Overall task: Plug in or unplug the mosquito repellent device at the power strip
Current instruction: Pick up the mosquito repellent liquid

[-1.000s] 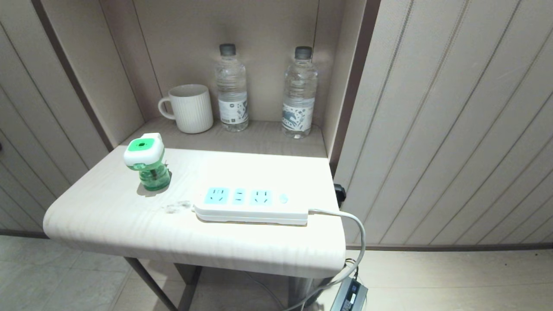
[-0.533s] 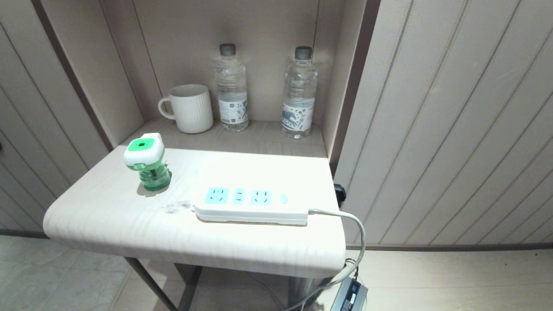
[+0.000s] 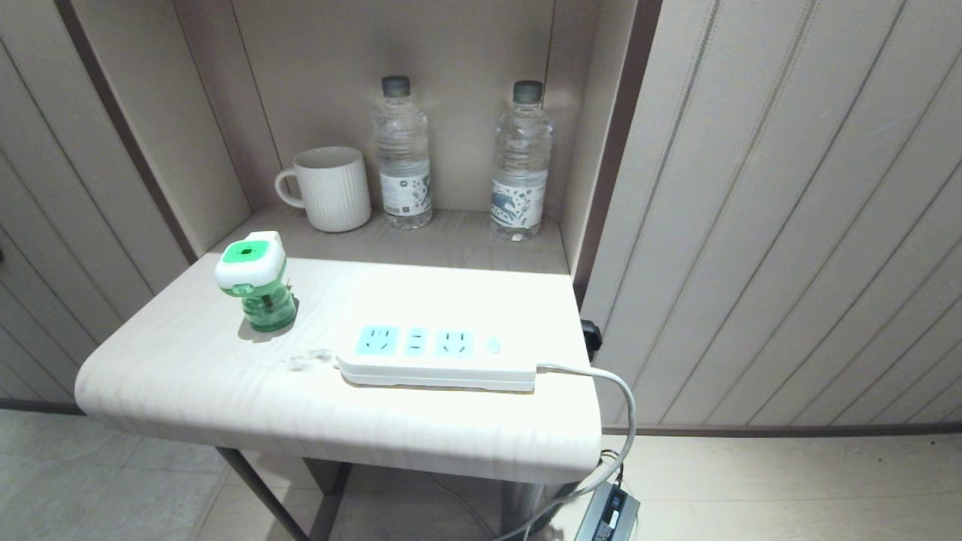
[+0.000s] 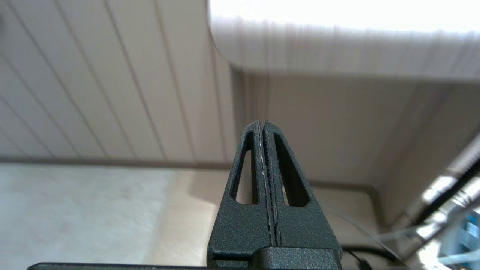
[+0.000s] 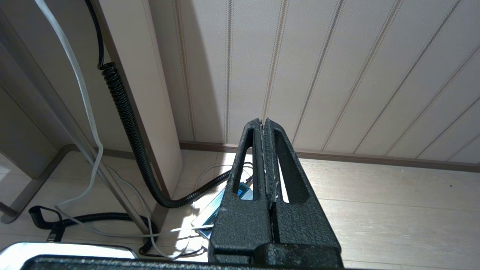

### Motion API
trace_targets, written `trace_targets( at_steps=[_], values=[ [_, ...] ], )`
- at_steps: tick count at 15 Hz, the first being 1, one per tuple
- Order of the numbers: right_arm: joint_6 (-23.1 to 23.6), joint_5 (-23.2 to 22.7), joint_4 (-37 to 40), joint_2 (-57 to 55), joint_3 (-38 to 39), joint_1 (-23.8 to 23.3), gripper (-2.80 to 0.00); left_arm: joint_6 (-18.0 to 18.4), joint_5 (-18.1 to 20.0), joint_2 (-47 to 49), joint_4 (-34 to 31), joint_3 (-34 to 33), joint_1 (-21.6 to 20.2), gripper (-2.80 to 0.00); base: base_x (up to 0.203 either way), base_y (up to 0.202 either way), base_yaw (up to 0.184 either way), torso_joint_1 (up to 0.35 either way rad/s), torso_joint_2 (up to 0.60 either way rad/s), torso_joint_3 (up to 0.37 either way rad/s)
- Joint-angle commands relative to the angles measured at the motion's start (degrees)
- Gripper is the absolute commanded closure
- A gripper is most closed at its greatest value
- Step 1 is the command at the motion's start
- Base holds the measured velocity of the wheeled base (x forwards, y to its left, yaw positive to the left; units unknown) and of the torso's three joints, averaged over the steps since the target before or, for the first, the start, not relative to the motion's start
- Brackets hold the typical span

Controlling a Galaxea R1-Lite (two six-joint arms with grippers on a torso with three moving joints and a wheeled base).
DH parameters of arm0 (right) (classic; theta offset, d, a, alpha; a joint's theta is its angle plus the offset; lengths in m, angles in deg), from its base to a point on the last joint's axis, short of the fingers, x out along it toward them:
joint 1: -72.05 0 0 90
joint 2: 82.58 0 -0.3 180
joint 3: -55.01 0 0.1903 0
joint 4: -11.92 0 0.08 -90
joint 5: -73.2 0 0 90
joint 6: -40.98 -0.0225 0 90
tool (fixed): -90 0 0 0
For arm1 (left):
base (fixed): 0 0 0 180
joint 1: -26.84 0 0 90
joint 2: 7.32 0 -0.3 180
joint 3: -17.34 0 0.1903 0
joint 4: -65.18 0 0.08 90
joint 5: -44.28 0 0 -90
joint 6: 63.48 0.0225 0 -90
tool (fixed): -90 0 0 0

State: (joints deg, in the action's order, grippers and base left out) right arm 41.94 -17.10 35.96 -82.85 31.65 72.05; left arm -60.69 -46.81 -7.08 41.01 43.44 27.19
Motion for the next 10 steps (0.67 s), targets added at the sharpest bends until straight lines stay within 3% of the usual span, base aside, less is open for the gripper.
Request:
trace_targets(
  at_steps=[1,3,6,8,10],
  values=[
    [0.09,-0.05,-0.06,-0.08,0.0,0.0,0.0,1.02,-1.0,2.03,-1.22,6.46,0.0,0.0,0.0,0.0,0.0,0.0,0.0,0.0],
    [0.09,-0.05,-0.06,-0.08,0.0,0.0,0.0,1.94,-2.18,6.47,-4.34,18.55,-0.04,0.0,0.0,0.0,0.0,0.0,0.0,0.0],
    [0.09,-0.05,-0.06,-0.08,0.0,0.0,0.0,2.5,-2.11,18.65,-6.69,31.5,-0.73,0.0,0.0,0.0,0.0,0.0,0.0,0.0],
    [0.09,-0.05,-0.06,-0.08,0.0,0.0,0.0,2.29,0.42,25.17,-7.13,37.58,-2.67,0.0,0.0,0.0,0.0,0.0,0.0,0.0],
    [0.09,-0.05,-0.06,-0.08,0.0,0.0,0.0,0.18,4.62,28.33,-7.32,39.34,-5.5,0.0,0.0,0.0,0.0,0.0,0.0,0.0]
  ],
)
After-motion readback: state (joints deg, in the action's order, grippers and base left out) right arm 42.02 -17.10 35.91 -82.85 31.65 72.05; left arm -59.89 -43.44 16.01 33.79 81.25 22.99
